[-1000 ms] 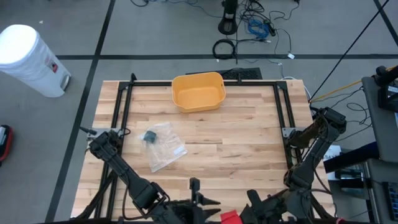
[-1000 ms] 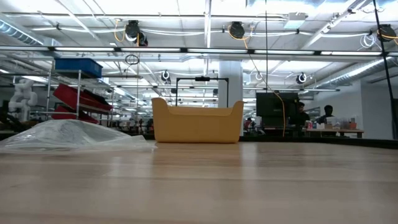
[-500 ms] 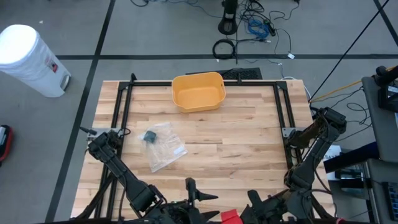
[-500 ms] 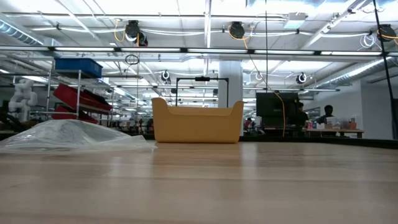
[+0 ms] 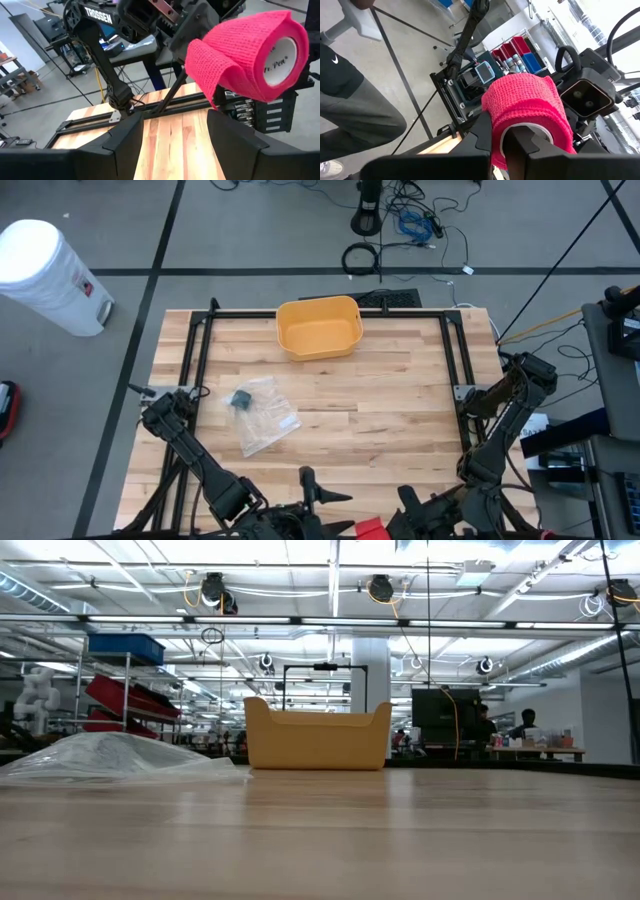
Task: Roll bandage
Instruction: Roll the red bandage
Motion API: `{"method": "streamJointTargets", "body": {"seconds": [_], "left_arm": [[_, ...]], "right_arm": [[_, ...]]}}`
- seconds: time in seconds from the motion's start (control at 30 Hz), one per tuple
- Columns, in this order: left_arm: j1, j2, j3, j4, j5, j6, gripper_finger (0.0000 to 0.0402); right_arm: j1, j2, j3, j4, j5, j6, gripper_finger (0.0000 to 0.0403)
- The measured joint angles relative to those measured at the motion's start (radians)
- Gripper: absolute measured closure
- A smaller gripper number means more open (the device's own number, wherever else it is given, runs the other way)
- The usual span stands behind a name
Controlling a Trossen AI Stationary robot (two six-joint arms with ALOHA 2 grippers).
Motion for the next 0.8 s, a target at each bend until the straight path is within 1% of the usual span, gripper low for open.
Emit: {"method": "streamJointTargets", "body": {"seconds": [0.13,0.27,0.7,0.8], "left_arm": [[0.003,0.004,0.0,0.007,0.018,0.002,0.0175],[0.005,0.006,0.0,0.02,0.072,-0.001,0.0175],[-0.003,0.006,0.0,0.023,0.08,-0.009,0.0175],[-0.008,0.006,0.0,0.03,0.08,-0.009,0.0175]], "right_arm": [[0.0,0.0,0.0,0.0,0.0,0.0,0.0389],[0.0,0.0,0.0,0.001,0.006,0.0,0.0389],[0.0,0.0,0.0,0.002,0.01,-0.004,0.0389],[0.0,0.0,0.0,0.003,0.039,-0.004,0.0389]]}}
